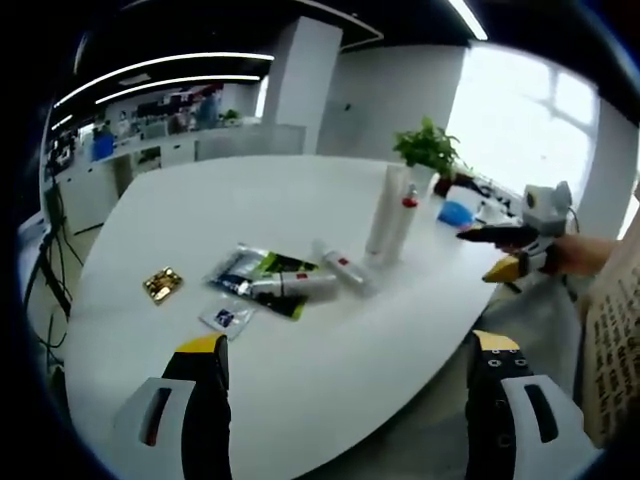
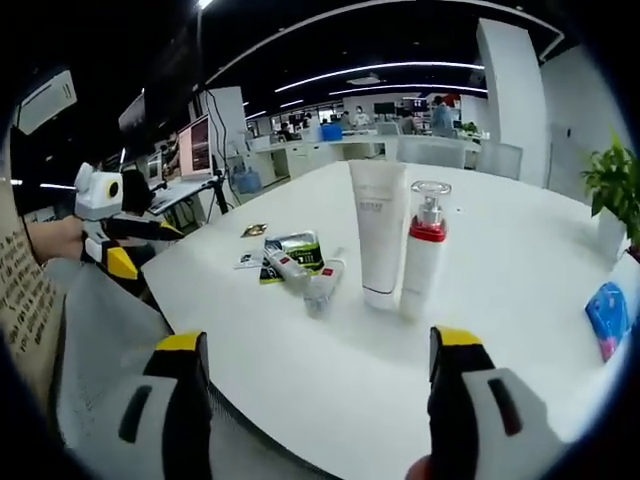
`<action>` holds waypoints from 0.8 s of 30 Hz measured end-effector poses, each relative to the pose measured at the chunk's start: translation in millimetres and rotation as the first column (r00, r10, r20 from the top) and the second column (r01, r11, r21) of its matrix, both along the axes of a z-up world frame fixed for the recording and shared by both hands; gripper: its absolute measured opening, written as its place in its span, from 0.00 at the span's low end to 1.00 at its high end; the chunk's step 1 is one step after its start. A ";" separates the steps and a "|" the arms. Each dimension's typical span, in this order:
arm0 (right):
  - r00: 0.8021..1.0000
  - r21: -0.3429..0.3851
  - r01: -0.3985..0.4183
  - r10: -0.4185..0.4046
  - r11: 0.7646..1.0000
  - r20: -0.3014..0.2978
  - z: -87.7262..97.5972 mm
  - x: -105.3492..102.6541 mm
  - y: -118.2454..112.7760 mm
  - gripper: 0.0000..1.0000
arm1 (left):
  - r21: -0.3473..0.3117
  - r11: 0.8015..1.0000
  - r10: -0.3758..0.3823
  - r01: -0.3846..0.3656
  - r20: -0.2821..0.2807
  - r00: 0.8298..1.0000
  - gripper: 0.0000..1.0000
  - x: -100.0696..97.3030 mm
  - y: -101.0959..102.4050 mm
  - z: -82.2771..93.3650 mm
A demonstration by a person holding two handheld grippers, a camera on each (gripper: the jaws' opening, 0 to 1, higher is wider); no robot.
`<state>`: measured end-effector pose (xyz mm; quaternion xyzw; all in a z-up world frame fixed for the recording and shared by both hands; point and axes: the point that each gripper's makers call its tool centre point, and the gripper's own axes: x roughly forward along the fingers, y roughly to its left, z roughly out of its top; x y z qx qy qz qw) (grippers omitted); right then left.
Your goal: Arrange the skincare products in the storage area until every visible bottle or jar stands upright without overlapping.
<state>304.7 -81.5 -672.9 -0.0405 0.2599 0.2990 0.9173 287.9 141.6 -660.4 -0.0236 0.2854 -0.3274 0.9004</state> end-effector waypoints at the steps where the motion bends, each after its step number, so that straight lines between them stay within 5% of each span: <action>1: 1.000 -0.004 -0.009 0.009 1.000 0.002 -1.5 1.9 3.7 0.89 | -0.002 1.000 0.003 -0.003 -0.004 1.000 0.97 0.1 0.7 -0.3; 24: 0.999 -0.068 -0.001 -0.002 0.998 -0.050 -40.3 60.9 52.4 0.60 | 0.000 1.000 0.017 -0.017 -0.047 0.999 0.97 8.6 9.4 -13.7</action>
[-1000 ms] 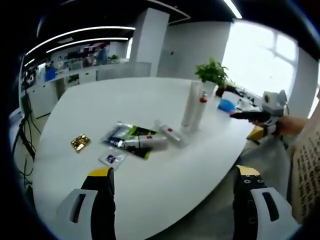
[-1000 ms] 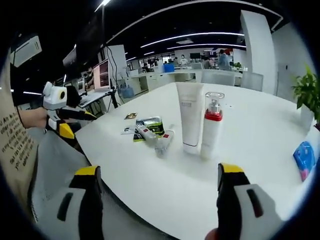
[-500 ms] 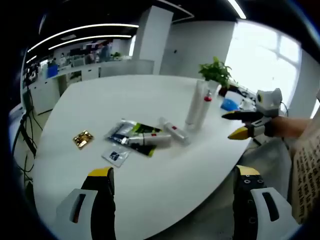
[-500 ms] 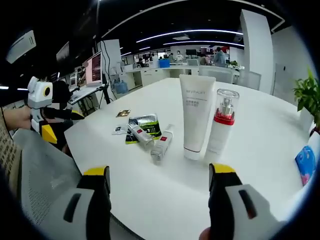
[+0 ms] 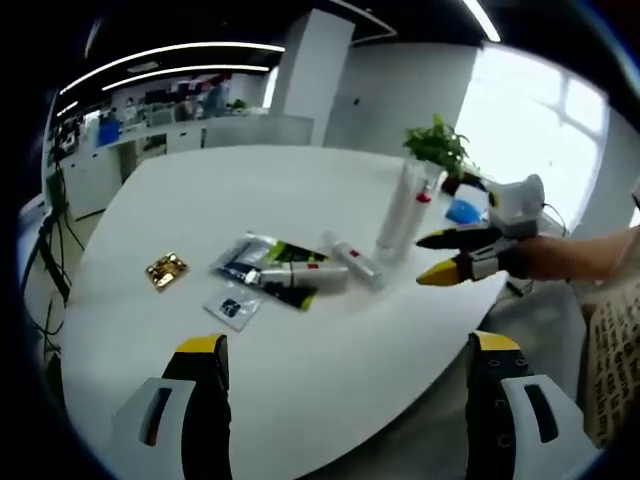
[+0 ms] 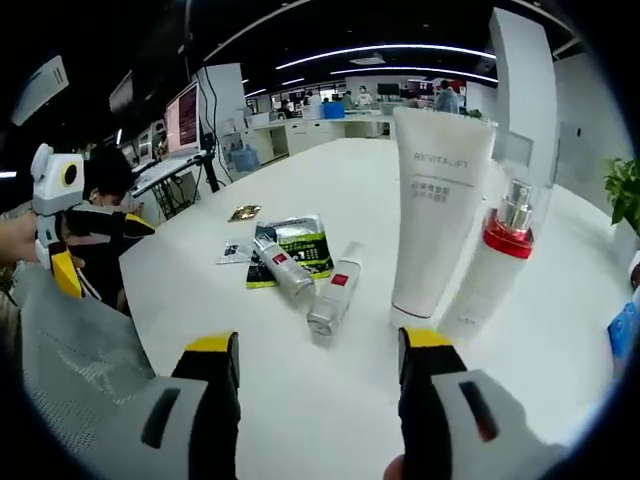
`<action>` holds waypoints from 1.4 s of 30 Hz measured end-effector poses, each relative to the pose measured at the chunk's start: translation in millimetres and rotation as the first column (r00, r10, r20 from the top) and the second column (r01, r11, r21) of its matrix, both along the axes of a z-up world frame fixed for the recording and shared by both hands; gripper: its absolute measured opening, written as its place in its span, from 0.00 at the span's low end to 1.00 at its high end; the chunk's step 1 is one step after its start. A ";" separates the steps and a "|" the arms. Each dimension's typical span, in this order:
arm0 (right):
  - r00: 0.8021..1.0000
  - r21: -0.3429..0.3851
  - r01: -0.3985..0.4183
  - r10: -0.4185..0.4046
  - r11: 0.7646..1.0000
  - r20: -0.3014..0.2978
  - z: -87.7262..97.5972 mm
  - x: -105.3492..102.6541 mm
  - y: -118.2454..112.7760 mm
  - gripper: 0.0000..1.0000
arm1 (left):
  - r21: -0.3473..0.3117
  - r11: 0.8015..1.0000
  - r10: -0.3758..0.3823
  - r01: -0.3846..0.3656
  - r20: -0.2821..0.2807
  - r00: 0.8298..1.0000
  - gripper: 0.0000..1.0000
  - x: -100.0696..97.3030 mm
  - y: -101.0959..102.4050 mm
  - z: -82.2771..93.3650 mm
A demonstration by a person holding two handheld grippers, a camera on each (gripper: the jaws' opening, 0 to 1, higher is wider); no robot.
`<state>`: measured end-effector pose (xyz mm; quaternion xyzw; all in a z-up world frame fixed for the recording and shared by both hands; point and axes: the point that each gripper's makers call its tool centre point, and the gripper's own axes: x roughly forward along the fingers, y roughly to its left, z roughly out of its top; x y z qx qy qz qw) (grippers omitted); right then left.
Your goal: Arrange the skincare products in the storage area until every visible bottle or jar stands upright without overlapping.
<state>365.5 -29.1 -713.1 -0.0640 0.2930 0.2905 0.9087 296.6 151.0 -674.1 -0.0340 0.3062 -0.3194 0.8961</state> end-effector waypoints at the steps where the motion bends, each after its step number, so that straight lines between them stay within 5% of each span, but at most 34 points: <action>1: 1.000 -0.004 0.007 -0.007 1.000 -0.002 -0.8 2.5 -0.2 0.57 | -0.001 1.000 0.000 0.000 -0.001 1.000 0.96 0.4 0.1 -0.6; 18: 0.998 -0.056 0.052 -0.054 0.997 -0.042 -30.8 49.7 23.8 0.43 | -0.006 0.999 -0.033 0.033 -0.037 0.999 0.95 7.2 -1.3 -8.3; 42: 0.989 -0.196 0.107 -0.124 0.975 -0.078 -61.0 71.1 27.2 0.21 | -0.007 0.999 -0.051 0.051 -0.064 0.997 0.95 15.1 -0.4 -16.0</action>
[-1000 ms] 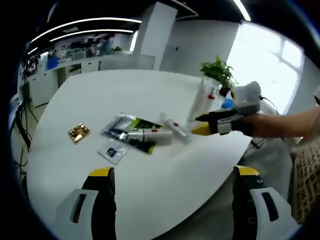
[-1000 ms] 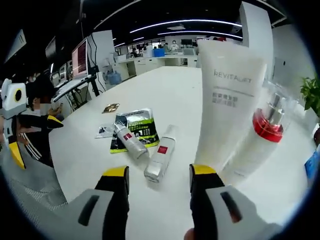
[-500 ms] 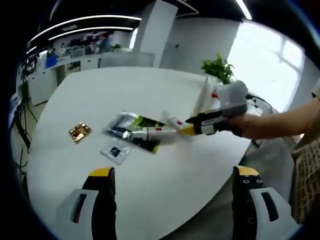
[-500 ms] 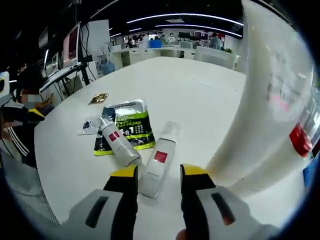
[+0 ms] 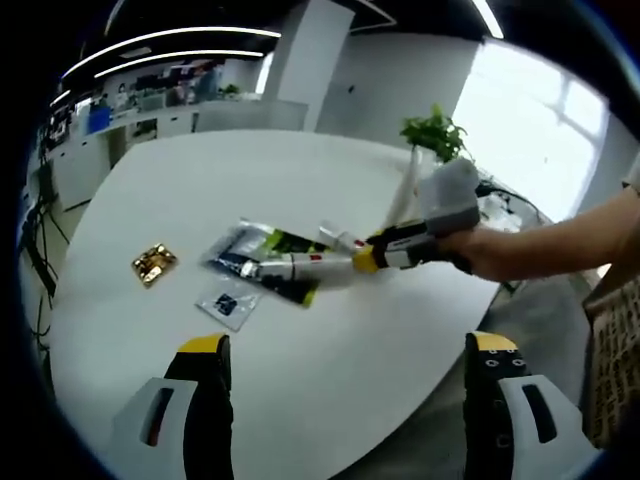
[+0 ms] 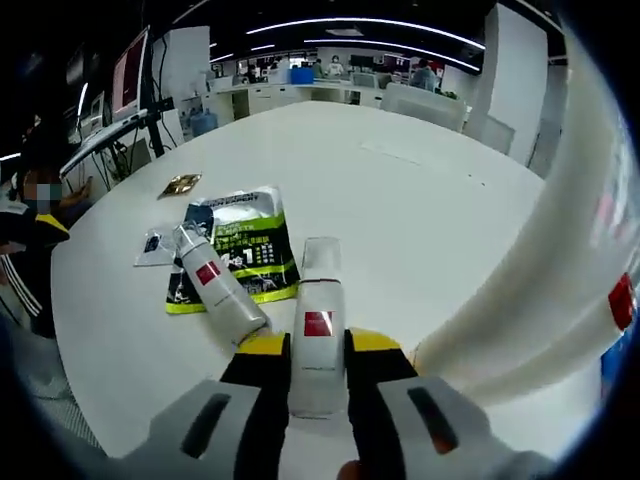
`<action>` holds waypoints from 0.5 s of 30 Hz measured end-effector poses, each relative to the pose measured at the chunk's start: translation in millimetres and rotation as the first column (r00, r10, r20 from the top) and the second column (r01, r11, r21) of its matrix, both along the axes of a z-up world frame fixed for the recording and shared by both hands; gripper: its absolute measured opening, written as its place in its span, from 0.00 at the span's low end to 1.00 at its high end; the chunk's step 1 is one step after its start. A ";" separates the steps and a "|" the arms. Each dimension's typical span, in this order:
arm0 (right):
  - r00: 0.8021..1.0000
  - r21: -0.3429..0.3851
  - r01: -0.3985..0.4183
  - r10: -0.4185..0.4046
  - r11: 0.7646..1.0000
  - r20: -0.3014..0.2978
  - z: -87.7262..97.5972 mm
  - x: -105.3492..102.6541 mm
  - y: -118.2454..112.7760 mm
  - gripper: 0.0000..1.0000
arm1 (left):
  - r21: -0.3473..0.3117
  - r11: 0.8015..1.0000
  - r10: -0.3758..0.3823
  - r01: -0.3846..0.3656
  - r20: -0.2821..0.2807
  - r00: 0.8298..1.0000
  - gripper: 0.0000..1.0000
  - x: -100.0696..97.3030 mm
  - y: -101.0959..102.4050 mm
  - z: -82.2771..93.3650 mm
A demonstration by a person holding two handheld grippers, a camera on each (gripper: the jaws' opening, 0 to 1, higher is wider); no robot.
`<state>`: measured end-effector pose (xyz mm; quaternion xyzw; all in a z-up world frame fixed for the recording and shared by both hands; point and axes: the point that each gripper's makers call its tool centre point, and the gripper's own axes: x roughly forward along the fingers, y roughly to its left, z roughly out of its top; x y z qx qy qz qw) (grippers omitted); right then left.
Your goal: Arrange the skincare products in the storage area until every visible bottle or jar stands upright without overlapping.
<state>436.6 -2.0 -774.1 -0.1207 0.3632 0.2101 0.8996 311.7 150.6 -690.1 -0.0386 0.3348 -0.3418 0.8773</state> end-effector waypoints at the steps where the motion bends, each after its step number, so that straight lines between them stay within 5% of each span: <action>1: 1.000 0.000 0.002 -0.002 1.000 0.001 0.2 0.3 -0.3 0.21 | 0.001 1.000 -0.001 0.001 0.000 1.000 0.95 -0.1 0.0 -0.2; 15: 0.999 0.013 -0.022 0.022 1.000 0.037 5.4 -3.5 -6.1 0.19 | 0.007 1.000 -0.009 0.009 0.013 1.000 0.94 2.2 -1.3 4.3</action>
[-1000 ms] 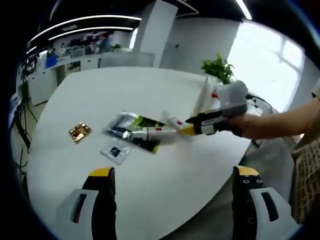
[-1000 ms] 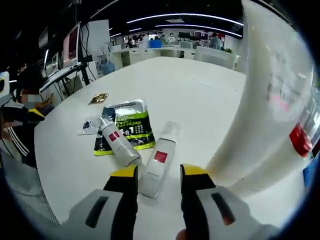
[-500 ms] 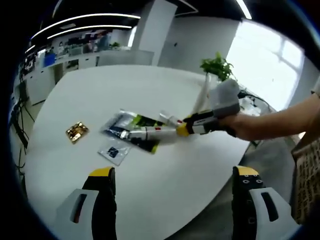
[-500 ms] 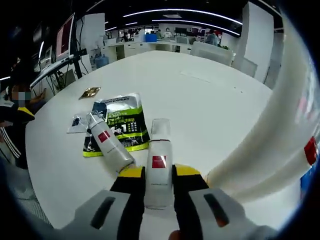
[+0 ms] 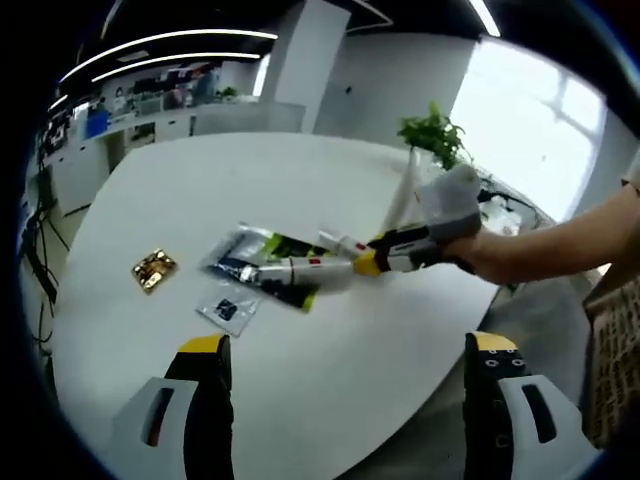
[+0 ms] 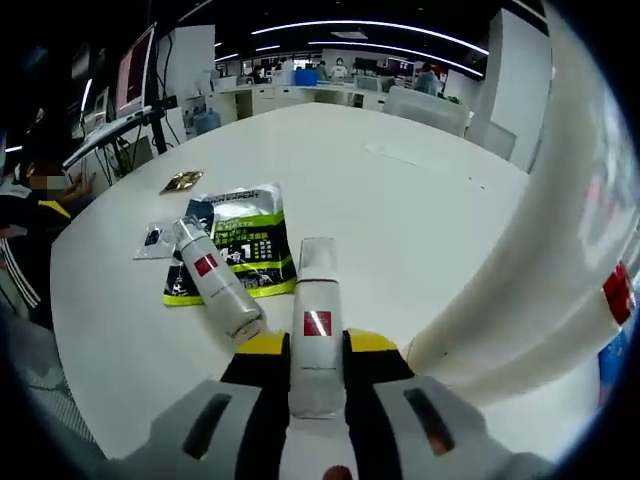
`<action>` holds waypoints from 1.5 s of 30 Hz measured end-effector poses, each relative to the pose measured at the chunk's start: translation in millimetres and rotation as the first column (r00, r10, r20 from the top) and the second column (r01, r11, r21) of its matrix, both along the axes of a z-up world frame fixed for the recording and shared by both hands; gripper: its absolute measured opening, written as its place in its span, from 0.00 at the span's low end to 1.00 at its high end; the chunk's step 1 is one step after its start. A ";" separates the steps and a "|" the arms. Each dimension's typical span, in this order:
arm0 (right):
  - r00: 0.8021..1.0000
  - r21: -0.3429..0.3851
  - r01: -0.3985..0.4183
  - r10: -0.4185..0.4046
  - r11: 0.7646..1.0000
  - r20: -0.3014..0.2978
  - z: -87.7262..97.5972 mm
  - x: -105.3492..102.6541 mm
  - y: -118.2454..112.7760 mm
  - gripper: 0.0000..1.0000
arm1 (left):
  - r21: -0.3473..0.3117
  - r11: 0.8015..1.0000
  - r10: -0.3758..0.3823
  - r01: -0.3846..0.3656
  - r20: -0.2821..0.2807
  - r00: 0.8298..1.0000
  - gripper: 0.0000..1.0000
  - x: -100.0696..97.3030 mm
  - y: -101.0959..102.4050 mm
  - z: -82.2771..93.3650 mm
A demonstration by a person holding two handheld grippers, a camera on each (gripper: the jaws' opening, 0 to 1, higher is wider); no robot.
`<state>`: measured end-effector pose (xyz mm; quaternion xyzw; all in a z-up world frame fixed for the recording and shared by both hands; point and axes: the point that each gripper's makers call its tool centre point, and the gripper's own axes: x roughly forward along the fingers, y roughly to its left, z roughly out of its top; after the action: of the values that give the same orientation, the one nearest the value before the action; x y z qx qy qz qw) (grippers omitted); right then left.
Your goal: Arrange the skincare products in the storage area until every visible bottle or jar stands upright without overlapping.
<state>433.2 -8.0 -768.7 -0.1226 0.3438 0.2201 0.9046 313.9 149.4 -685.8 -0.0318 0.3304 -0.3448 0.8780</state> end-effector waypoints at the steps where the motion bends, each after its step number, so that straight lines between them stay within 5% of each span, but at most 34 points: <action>1: 1.000 0.005 -0.001 0.001 1.000 0.003 1.8 -0.3 -0.2 0.19 | -0.002 1.000 0.002 -0.002 0.004 1.000 0.94 0.6 -0.5 1.3; 30: 0.973 0.164 -0.153 0.120 0.975 0.195 91.7 -58.1 22.2 0.19 | -0.153 0.988 0.009 0.000 0.061 0.998 0.91 2.2 -42.9 54.3; 38: 0.953 0.222 -0.190 0.126 0.956 0.274 129.9 -73.6 31.7 0.19 | -0.243 0.970 0.013 0.000 0.051 0.999 0.87 -1.2 -57.7 73.1; 45: 0.929 0.228 -0.248 0.164 0.942 0.332 156.7 -95.8 40.1 0.19 | -0.373 0.928 0.028 -0.017 0.024 0.999 0.80 -1.6 -74.4 91.9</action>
<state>337.3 32.0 -612.1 -0.0687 0.1508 0.3369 0.9268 312.4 74.9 -594.0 -0.1966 0.2459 -0.3916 0.8646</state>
